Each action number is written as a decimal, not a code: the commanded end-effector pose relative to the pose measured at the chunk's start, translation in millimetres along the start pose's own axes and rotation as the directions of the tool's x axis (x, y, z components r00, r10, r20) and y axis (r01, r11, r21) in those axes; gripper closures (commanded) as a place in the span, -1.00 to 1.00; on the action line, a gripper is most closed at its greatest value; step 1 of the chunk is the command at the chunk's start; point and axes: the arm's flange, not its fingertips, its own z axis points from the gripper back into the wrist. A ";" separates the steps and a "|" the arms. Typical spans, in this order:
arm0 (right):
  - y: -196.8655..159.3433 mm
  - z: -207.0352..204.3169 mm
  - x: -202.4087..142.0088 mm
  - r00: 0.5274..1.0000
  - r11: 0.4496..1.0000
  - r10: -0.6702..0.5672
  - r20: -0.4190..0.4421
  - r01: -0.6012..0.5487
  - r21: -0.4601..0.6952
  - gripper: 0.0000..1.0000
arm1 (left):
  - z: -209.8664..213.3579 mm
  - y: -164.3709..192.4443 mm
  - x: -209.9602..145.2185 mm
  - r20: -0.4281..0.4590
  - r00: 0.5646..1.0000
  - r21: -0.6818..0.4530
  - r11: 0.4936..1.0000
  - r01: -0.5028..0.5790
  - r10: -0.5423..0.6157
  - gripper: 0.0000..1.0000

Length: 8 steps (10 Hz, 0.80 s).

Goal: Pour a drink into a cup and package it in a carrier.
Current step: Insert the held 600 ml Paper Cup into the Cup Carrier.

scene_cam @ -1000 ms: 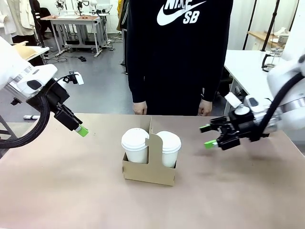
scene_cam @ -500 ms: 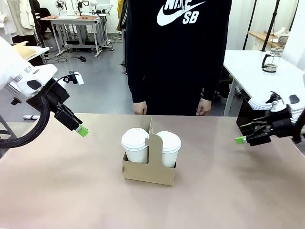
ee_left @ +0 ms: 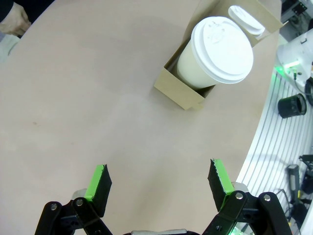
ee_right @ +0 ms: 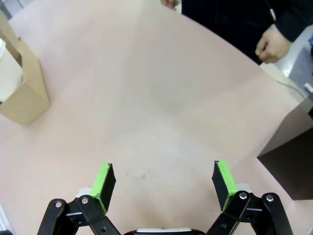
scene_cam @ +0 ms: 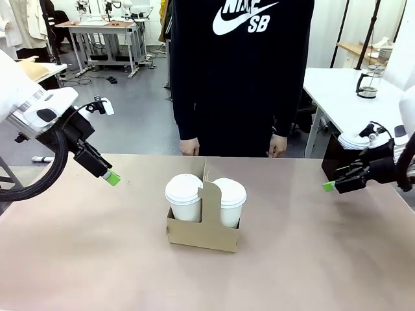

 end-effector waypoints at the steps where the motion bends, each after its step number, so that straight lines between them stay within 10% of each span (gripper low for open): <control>1: -3.9 3.8 -2.4 1.000 1.000 -0.005 0.001 0.005 -0.007 -1.00 | -0.4 1.3 -0.6 0.023 1.000 -0.005 1.000 0.015 -0.015 -1.00; 8: -3.9 3.8 -2.4 1.000 1.000 -0.005 0.001 0.005 -0.007 -1.00 | -0.4 1.3 -0.6 0.023 1.000 -0.005 1.000 0.015 -0.015 -1.00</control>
